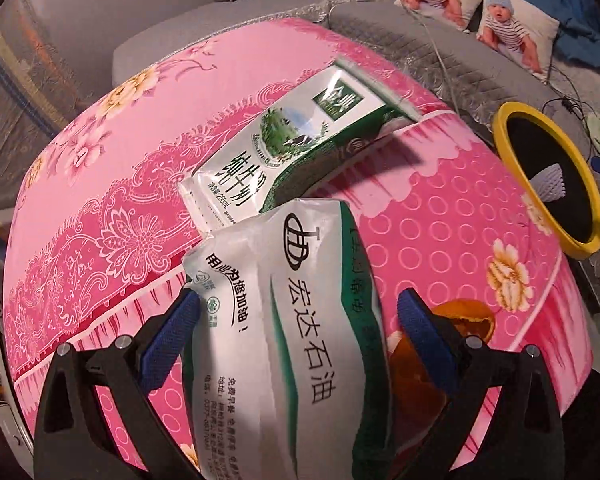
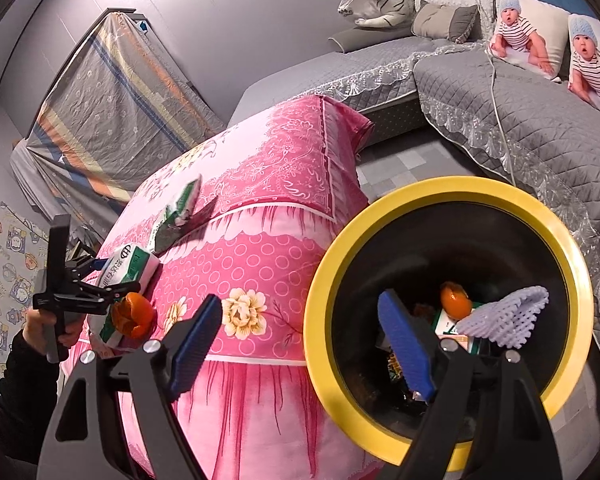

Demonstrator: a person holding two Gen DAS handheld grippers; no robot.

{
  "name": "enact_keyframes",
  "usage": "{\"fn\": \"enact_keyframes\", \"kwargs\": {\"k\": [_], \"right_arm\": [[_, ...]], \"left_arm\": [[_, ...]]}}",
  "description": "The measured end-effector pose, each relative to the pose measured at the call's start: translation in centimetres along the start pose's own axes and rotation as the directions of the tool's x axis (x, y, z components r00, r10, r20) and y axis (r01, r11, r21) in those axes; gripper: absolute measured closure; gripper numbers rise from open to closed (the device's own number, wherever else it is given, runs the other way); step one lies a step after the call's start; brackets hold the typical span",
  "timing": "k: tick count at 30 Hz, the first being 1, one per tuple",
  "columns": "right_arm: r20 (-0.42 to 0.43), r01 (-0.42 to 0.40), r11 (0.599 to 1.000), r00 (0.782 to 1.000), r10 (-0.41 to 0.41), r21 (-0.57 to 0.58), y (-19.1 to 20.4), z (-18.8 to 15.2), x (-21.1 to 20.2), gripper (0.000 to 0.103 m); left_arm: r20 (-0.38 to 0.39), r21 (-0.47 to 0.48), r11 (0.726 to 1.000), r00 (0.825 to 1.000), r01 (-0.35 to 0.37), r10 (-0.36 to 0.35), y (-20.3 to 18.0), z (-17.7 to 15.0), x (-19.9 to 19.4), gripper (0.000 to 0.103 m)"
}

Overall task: Collect trash
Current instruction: 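Grasp the white-green printed bag with the left gripper, then grasp the second orange peel with the right gripper while the left holds the bag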

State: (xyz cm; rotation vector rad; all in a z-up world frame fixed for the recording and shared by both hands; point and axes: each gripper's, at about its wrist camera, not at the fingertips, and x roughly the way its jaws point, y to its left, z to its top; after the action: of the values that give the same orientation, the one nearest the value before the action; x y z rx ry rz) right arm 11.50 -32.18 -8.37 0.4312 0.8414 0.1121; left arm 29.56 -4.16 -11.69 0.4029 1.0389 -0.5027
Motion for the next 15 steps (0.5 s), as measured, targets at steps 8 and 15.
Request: {"fn": "enact_keyframes", "kwargs": {"k": [8, 15], "right_arm": [[0.008, -0.003, 0.998, 1.000, 0.003, -0.065, 1.9, 0.2, 0.0, 0.026], [-0.034, -0.166, 0.957, 0.986, 0.163, -0.238, 8.2, -0.1, 1.0, 0.026]], "left_arm": [[0.026, -0.086, 0.993, 0.997, 0.076, -0.074, 2.6, -0.8, -1.3, 0.069], [0.133, -0.096, 0.991, 0.988, 0.090, -0.077, 3.9, -2.2, -4.7, 0.083]]}}
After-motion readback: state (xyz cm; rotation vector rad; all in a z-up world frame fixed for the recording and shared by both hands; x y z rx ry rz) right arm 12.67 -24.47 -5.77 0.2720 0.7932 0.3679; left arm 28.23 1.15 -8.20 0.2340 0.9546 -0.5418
